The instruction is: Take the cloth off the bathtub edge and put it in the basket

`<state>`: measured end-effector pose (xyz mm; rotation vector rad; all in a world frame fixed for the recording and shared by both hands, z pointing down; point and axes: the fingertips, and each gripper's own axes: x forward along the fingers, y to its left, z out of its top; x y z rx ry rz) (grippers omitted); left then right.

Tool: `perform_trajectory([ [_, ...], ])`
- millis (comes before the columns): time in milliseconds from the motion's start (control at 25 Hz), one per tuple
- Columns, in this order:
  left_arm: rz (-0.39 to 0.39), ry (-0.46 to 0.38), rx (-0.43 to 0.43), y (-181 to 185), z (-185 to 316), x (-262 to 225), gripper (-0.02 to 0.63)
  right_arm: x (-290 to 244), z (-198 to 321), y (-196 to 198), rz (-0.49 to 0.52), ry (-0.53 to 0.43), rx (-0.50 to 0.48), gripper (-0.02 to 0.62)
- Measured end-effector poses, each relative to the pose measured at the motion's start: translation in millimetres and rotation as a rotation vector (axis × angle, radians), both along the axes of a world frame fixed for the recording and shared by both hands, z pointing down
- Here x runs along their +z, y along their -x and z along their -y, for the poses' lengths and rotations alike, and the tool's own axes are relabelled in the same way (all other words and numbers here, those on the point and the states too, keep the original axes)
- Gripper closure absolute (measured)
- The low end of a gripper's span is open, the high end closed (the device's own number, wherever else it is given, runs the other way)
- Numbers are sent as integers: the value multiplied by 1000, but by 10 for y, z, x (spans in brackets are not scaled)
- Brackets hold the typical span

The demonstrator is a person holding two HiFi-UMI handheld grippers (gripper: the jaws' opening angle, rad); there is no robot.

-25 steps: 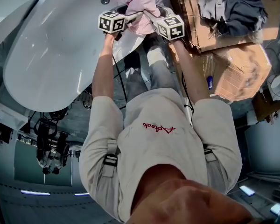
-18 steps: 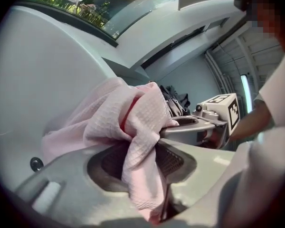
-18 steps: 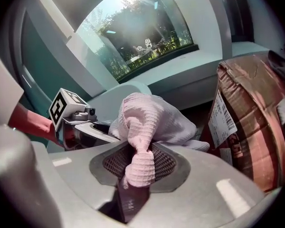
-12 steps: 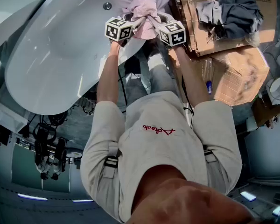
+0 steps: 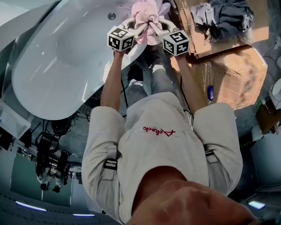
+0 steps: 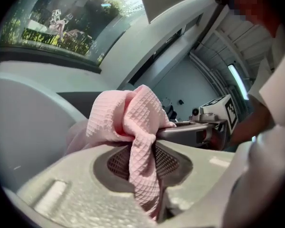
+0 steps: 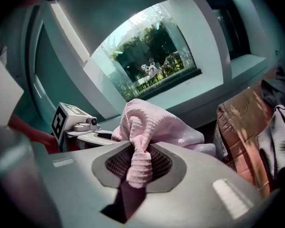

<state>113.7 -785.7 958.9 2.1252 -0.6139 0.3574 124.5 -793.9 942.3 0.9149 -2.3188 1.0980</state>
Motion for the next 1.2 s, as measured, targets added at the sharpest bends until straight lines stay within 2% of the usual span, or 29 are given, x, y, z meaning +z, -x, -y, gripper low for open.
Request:
perform_trajectory([
  [360,-29,-234,-39,209,187,-1304,516,-1315,145,195,94,-228,52,529],
  [760,-1,-456,-108,632,67,-2654,515,-2662,4,603,197,-425,9,529],
  [1000,-16,-597,-164,918,-26,-3531,515,-3551,-103,883,219,-571,-38,529],
  [1200,-13,-695,-171,1039,-168,-4197,515,-4212,-257,1003,237,-664,-53,529],
])
